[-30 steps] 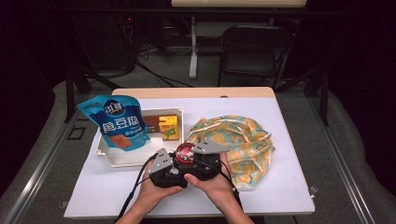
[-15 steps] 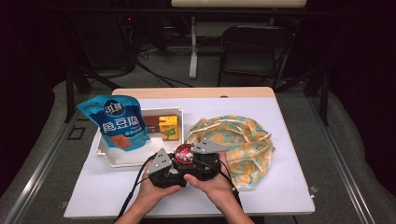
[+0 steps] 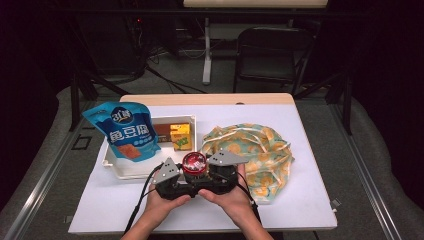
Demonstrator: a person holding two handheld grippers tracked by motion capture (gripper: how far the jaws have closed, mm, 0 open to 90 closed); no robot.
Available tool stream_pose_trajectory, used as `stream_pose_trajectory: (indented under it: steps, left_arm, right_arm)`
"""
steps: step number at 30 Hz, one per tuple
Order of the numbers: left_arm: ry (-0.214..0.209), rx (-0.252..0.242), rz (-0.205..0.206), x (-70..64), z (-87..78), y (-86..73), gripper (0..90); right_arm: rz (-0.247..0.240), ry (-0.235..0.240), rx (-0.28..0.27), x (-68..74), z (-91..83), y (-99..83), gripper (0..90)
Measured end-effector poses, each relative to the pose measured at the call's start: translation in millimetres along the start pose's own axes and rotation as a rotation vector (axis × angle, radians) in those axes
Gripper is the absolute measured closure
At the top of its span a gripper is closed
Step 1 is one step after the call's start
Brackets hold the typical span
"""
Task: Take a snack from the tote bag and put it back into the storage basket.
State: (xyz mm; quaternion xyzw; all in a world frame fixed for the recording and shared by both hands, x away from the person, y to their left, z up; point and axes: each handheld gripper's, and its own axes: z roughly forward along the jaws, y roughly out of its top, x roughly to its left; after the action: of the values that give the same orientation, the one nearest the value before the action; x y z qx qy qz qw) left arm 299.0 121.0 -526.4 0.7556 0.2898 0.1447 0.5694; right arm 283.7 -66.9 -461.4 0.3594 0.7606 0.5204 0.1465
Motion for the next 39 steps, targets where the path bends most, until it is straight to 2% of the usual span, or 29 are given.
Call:
stream_pose_trajectory:
  steps: [1, 4, 8, 10, 14, 15, 16, 17, 23, 24, 26, 27, 28, 29, 30, 31, 33, 34, 35, 37, 39]
  left_arm:
    - [-0.014, 0.004, -0.005, 1.8, -0.7, -0.2, 25.5]
    - [0.006, -0.002, -0.009, 4.0, -2.5, -1.3, 25.5]
    - [-0.005, -0.006, -0.031, 11.2, -7.4, -2.2, 25.6]
    - [0.017, -0.021, -0.046, 13.0, -9.5, -2.6, 25.6]
    - [0.025, -0.032, -0.061, 17.4, -14.1, -2.1, 25.5]
    - [0.011, -0.03, -0.061, 19.1, -15.5, -1.9, 25.6]
    - [0.032, -0.036, -0.061, 19.4, -16.2, -2.0, 25.6]
    - [0.019, -0.032, -0.063, 21.1, -17.6, -2.1, 25.6]
    - [0.065, -0.043, -0.076, 29.8, -25.3, -4.2, 25.6]
    - [0.051, -0.037, -0.075, 32.1, -27.1, -4.1, 25.6]
    - [0.062, -0.045, -0.079, 35.7, -30.3, -4.3, 25.6]
    - [0.085, -0.051, -0.077, 36.7, -31.5, -4.6, 25.6]
    - [0.089, -0.053, -0.081, 38.0, -33.0, -4.8, 25.6]
    - [0.079, -0.049, -0.082, 40.5, -34.8, -4.9, 25.6]
    - [0.094, -0.053, -0.083, 41.6, -35.5, -5.2, 25.7]
    - [0.081, -0.047, -0.085, 43.5, -37.0, -5.2, 25.7]
    - [0.089, -0.053, -0.087, 45.4, -38.2, -5.5, 25.7]
    - [0.113, -0.058, -0.092, 45.4, -38.3, -5.7, 25.7]
    - [0.12, -0.059, -0.094, 45.9, -38.8, -5.8, 25.7]
    - [0.109, -0.056, -0.096, 48.1, -40.4, -5.9, 25.7]
    - [0.145, -0.059, -0.093, 49.1, -41.0, -6.8, 25.7]
  right_arm:
    - [0.0, 0.004, -0.006, -0.1, -0.8, 0.2, 10.3]
    - [-0.005, 0.003, -0.027, 0.2, -4.9, 1.6, 9.4]
    - [-0.01, 0.01, -0.048, -1.0, -11.2, 3.0, 8.7]
    - [-0.011, 0.009, -0.06, -2.4, -13.6, 2.6, 8.6]
    - [-0.003, 0.01, -0.065, -6.9, -19.0, 1.1, 8.5]
    - [-0.002, 0.009, -0.07, -8.0, -20.3, 0.6, 8.5]
    - [-0.001, 0.006, -0.073, -9.1, -21.4, 0.1, 8.5]
    - [-0.004, 0.002, -0.07, -10.5, -22.9, -0.3, 8.5]
    - [0.008, -0.026, -0.069, -21.4, -30.2, -6.7, 8.9]
    - [0.011, -0.032, -0.068, -22.8, -30.9, -8.0, 9.0]
    - [0.012, -0.043, -0.061, -26.5, -32.6, -11.3, 9.1]
    - [0.013, -0.049, -0.057, -28.7, -33.6, -13.4, 9.2]
    - [0.016, -0.055, -0.051, -30.8, -34.9, -15.5, 9.2]
    - [0.019, -0.061, -0.053, -32.9, -35.7, -17.7, 9.3]
    - [0.023, -0.065, -0.051, -34.8, -36.8, -19.8, 9.4]
    - [0.024, -0.072, -0.049, -36.9, -37.9, -21.7, 9.4]
    - [0.03, -0.081, -0.043, -40.5, -40.1, -25.1, 9.7]
    - [0.032, -0.088, -0.037, -42.0, -41.4, -26.6, 9.8]
    - [0.034, -0.089, -0.039, -43.3, -42.2, -27.9, 9.8]
    - [0.036, -0.098, -0.035, -45.5, -44.0, -30.2, 10.0]
    - [0.037, -0.103, -0.031, -47.4, -45.7, -32.2, 10.1]
